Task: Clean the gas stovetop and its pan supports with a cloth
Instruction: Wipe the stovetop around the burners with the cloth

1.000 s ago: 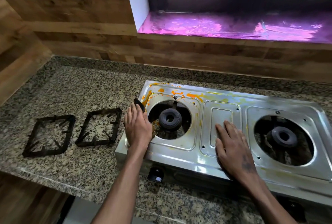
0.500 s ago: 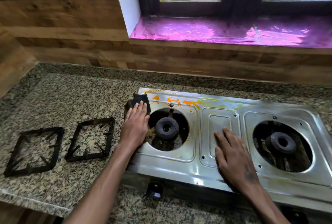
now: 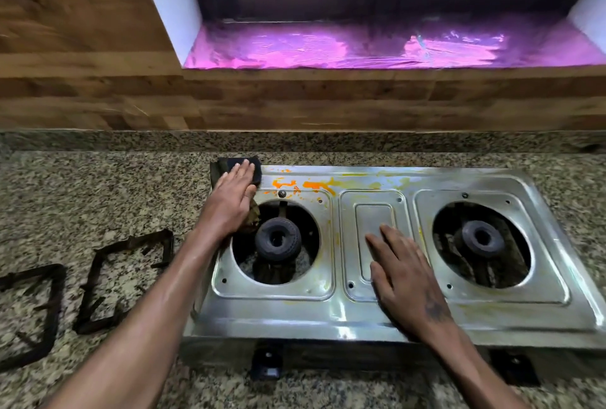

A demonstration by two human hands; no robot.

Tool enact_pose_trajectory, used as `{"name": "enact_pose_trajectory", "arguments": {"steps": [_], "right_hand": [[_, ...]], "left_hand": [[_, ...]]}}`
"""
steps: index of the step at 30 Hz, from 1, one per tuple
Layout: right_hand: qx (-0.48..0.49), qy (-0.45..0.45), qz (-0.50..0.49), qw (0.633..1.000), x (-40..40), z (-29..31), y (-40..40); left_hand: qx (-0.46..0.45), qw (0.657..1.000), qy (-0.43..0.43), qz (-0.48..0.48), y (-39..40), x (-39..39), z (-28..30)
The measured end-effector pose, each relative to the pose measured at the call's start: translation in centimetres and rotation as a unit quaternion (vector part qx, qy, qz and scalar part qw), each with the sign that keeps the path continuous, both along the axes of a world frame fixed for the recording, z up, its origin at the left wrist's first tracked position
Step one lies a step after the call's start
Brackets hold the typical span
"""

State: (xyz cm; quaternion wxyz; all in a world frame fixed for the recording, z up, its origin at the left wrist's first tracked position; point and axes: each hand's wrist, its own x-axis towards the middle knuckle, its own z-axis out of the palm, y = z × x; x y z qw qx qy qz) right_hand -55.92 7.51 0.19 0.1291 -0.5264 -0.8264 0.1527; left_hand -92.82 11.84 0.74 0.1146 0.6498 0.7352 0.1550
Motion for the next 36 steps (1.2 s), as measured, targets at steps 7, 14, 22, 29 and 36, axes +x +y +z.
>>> {"name": "enact_pose_trajectory", "arguments": {"steps": [7, 14, 22, 29, 36], "right_hand": [[-0.005, -0.003, -0.001, 1.000, 0.0, 0.2, 0.0], [0.003, -0.002, -0.002, 1.000, 0.0, 0.2, 0.2], [0.003, 0.012, -0.021, 1.000, -0.2, 0.1, 0.1], [-0.011, 0.043, -0.031, 0.999, 0.0, -0.1, 0.4], [-0.014, 0.083, -0.037, 0.996, 0.1, 0.0, 0.4]], "left_hand": [[-0.040, 0.991, -0.078, -0.104, 3.8, 7.9, 0.8], [-0.052, 0.965, -0.025, -0.254, 2.6, 15.3, 1.2], [-0.015, 0.998, 0.013, -0.066, 2.8, 14.4, 0.2], [-0.018, 0.980, 0.007, -0.196, -1.5, 19.6, 0.2], [-0.004, 0.999, -0.005, -0.047, -1.6, 18.8, -0.7]]}}
